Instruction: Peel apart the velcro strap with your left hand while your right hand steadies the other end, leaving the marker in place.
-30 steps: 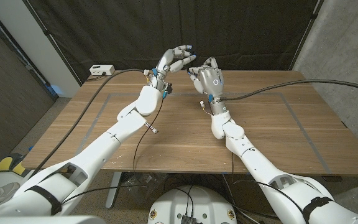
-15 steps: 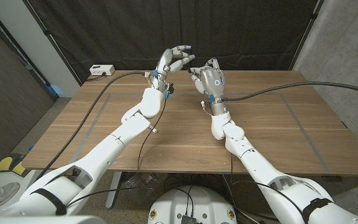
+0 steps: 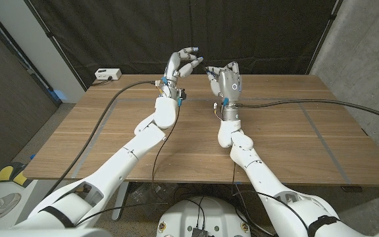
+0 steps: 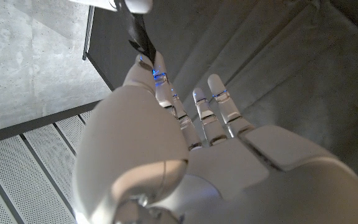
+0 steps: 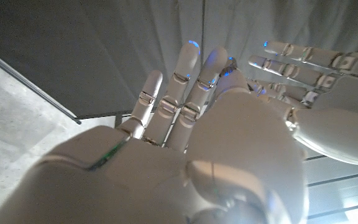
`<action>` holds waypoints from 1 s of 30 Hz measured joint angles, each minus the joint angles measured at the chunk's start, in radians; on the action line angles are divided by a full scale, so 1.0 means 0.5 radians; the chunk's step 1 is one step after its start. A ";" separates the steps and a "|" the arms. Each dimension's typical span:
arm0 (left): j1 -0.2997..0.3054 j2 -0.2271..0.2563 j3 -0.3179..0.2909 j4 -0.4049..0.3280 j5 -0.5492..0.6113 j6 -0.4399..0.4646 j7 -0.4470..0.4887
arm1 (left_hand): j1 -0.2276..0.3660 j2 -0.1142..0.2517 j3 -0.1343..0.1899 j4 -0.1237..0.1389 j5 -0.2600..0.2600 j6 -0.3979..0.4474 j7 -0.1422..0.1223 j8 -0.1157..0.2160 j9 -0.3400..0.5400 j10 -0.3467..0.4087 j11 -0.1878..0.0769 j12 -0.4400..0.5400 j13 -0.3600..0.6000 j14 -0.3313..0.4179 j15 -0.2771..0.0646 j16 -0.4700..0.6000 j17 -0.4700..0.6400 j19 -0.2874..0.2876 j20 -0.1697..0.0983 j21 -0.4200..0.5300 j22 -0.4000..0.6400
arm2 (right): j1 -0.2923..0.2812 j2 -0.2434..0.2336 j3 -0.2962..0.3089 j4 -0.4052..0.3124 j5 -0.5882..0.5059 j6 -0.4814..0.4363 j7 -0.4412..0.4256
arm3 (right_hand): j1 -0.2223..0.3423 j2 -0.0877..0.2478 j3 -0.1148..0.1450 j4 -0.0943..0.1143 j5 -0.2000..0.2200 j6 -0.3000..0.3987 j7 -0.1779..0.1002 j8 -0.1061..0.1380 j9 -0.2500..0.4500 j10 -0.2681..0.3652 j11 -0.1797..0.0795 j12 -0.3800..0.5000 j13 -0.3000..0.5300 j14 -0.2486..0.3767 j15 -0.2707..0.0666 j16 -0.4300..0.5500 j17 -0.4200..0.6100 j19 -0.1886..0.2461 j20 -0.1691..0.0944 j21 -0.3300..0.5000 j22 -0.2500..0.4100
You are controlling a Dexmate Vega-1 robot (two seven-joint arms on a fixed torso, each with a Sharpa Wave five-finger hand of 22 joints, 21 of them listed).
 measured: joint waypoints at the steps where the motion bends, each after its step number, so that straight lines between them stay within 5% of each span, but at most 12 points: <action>1: 0.007 -0.005 0.003 -0.010 0.007 0.004 0.009 | 0.000 0.000 0.017 -0.011 0.000 0.000 0.000 0.000 0.000 0.009 0.009 0.009 0.004 0.000 0.000 0.000 0.000 0.004 -0.004 0.000 0.000 | -0.010 0.060 0.064 0.000 -0.007 0.028 0.000 | 0.000 0.001 0.004 0.004 -0.004 0.000 0.000 -0.003 0.001 -0.002 0.002 0.000 0.000 0.000 0.000 0.000 -0.002 0.000 0.000 0.000 0.000; 18: 0.052 -0.035 0.022 -0.076 0.108 0.062 0.161 | 0.040 -0.040 0.062 -0.023 -0.009 0.033 0.032 0.078 0.000 0.045 0.039 0.057 0.024 0.000 0.000 -0.016 0.009 -0.004 -0.025 0.016 0.000 | -0.057 0.493 0.584 -0.052 -0.077 0.443 0.001 | -0.017 0.033 0.032 0.010 -0.082 -0.045 -0.001 -0.003 0.018 -0.013 -0.008 -0.014 -0.018 0.000 0.000 0.000 -0.030 -0.014 0.002 0.039 0.017; 30: 0.069 -0.049 0.039 -0.091 0.132 0.069 0.192 | 0.040 -0.040 0.062 -0.022 -0.017 0.022 0.043 0.084 0.000 0.046 0.040 0.068 0.033 0.000 0.000 -0.027 0.018 -0.014 -0.035 0.027 0.001 | -0.091 0.574 0.695 -0.103 0.004 0.680 0.001 | -0.027 0.041 0.054 0.009 -0.130 -0.062 0.003 0.008 0.024 -0.020 -0.016 -0.030 -0.037 0.000 0.000 0.000 -0.040 -0.037 0.000 0.069 0.018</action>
